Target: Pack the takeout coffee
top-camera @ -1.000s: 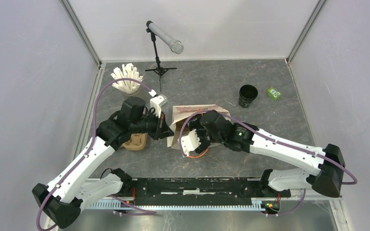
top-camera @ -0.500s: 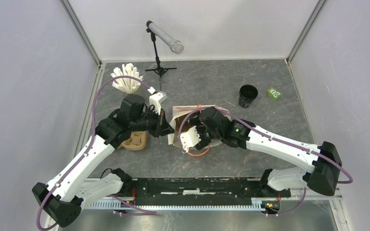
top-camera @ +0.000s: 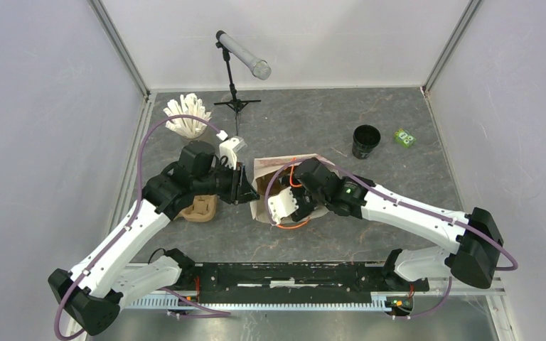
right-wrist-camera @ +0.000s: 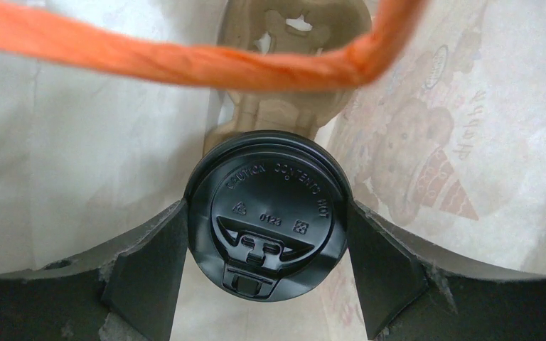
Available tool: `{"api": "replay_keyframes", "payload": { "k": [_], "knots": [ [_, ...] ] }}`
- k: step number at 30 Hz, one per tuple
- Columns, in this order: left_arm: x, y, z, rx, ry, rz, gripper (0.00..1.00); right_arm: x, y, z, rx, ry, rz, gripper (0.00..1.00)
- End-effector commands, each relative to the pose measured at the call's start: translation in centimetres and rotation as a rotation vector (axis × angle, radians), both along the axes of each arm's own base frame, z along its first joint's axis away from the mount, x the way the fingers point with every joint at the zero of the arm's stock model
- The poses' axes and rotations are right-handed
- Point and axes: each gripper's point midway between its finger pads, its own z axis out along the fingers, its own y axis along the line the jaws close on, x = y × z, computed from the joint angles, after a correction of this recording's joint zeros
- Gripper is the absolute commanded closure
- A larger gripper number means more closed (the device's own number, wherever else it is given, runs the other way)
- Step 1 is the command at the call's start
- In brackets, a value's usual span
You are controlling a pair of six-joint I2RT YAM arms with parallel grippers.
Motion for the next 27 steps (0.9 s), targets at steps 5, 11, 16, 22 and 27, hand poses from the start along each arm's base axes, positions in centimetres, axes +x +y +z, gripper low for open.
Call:
{"api": "replay_keyframes", "payload": {
  "k": [5,11,16,22,27],
  "knots": [
    [-0.6,0.6,-0.8,0.001,0.085,0.083,0.54,0.4,0.7,0.1,0.102,-0.001,-0.006,0.35],
    [-0.5,0.4,-0.7,0.0,0.089,0.069,0.7,1.0,-0.2,-0.3,0.131,-0.011,-0.032,0.36],
    [-0.7,0.1,-0.4,-0.013,0.091,0.05,0.87,1.2,-0.7,-0.2,0.145,-0.044,-0.036,0.36],
    [-0.9,-0.1,0.0,-0.025,0.093,0.034,0.97,1.3,-0.8,-0.4,0.118,-0.039,-0.028,0.37],
    [-0.9,-0.5,0.5,-0.044,0.093,0.025,0.98,1.5,-0.7,0.1,0.117,-0.057,-0.024,0.37]
  ]
}}
